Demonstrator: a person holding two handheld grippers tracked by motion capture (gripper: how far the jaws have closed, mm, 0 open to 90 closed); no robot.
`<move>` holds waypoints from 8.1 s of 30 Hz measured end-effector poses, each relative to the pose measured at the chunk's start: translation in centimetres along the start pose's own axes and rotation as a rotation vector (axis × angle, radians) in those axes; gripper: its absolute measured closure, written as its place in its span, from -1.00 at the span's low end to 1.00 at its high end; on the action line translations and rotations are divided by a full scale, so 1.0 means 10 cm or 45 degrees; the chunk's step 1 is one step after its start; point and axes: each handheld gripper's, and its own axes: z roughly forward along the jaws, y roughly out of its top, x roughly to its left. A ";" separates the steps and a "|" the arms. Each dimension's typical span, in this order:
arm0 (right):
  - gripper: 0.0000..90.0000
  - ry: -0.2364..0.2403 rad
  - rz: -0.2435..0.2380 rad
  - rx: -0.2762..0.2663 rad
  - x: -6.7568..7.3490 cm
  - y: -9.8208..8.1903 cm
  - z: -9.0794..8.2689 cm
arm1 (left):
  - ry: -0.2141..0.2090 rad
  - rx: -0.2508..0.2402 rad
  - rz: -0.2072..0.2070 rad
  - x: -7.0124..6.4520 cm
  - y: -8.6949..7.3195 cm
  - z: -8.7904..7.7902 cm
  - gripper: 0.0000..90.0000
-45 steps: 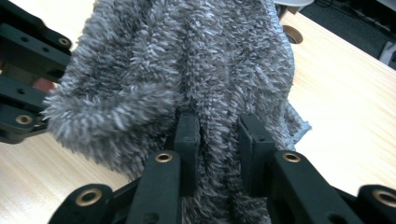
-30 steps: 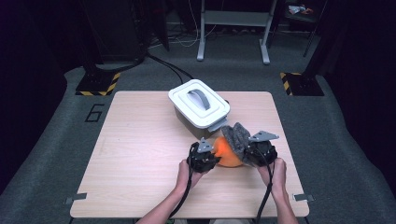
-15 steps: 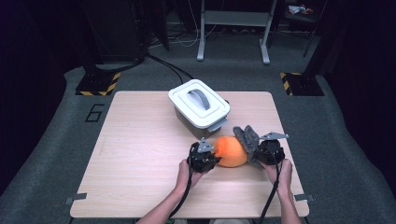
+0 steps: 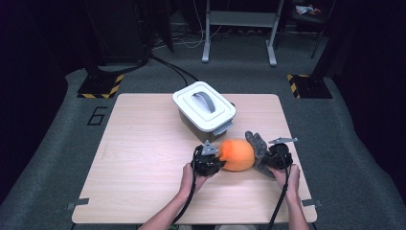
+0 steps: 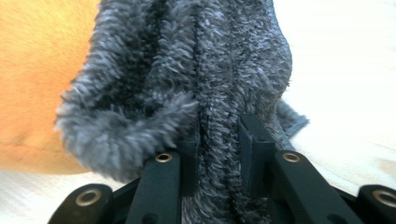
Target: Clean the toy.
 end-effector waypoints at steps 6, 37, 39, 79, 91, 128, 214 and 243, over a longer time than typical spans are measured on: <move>0.60 0.027 -0.023 -0.109 0.03 0.09 -0.30 | -0.007 0.005 -0.003 0.02 0.00 -0.01 0.71; 0.60 0.030 -0.104 -0.149 0.32 0.18 -0.34 | 0.101 0.009 0.127 -0.02 -0.05 0.13 0.63; 0.60 0.036 -0.100 -0.159 0.32 0.18 -0.36 | 0.096 -0.003 0.108 -0.02 -0.04 0.13 0.70; 0.60 -0.015 -0.140 -0.181 0.43 0.19 -0.34 | -0.054 -0.030 -0.114 0.08 -0.01 0.06 0.74; 0.60 -0.057 0.004 -0.043 0.11 -0.02 -0.03 | -0.053 -0.030 -0.116 0.09 -0.01 0.07 0.73; 0.60 -0.034 -0.298 -0.203 0.79 0.30 -0.46 | -0.075 -0.046 -0.075 0.06 0.03 0.07 0.71; 0.60 -0.047 -0.185 -0.239 0.57 0.16 -0.63 | -0.085 -0.063 0.029 -0.06 0.05 0.08 0.78; 0.60 -0.119 -0.184 -0.171 0.52 0.17 -0.37 | -0.042 -0.013 -0.056 0.04 0.03 0.14 0.72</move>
